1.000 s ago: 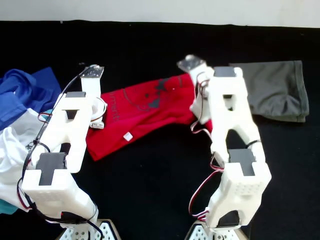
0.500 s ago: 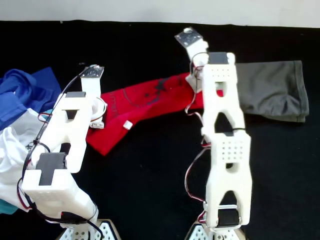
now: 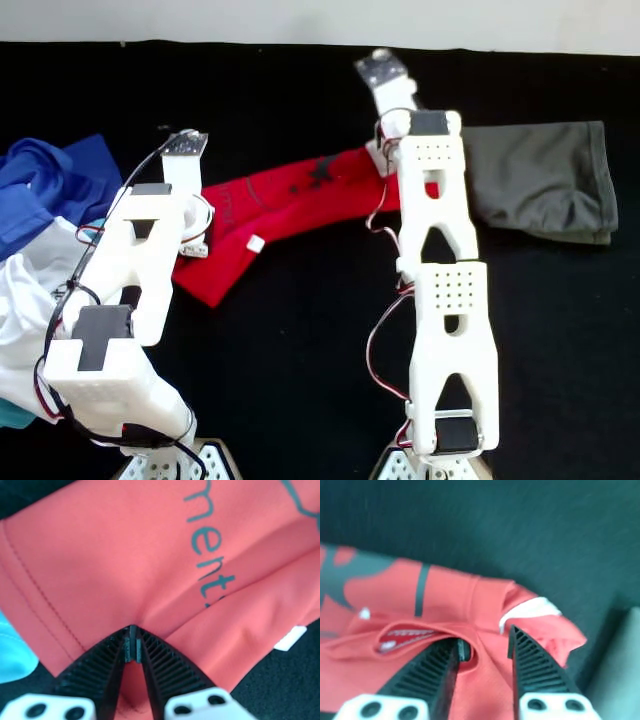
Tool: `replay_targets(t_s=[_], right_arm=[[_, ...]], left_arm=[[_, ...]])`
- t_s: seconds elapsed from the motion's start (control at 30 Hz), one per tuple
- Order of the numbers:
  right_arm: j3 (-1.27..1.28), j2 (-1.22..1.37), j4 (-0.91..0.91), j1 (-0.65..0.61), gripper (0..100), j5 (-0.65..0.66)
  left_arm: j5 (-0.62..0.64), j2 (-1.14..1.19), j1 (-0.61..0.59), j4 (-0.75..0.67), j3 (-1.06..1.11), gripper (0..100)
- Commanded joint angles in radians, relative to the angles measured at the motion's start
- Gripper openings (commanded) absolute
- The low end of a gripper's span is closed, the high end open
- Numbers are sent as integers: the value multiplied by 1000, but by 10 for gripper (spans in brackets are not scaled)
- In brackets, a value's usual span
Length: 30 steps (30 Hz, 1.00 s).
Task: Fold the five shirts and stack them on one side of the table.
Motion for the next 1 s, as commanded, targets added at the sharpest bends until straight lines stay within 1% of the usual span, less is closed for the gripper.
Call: replay_targets(t_s=[0.0, 0.13, 0.4, 0.6, 0.77, 0.87, 0.97], right_arm=[[-94, -12, -42, 71, 132, -89], [-113, -13, -12, 101, 132, -92], [-119, -19, 48, 90, 132, -91], [-263, -90, 315, 30, 131, -91], [-315, -128, 460, -2, 131, -89], [-274, -153, 458, -10, 131, -92], [-131, -183, 460, -56, 130, -92]], left_arm=[[8, 7, 1, -20, 2, 9], [8, 7, 1, -20, 2, 9], [8, 7, 1, -20, 2, 9], [8, 7, 1, -20, 2, 9], [8, 7, 1, -20, 2, 9], [8, 7, 1, -20, 4, 9], [8, 7, 1, -20, 4, 9]])
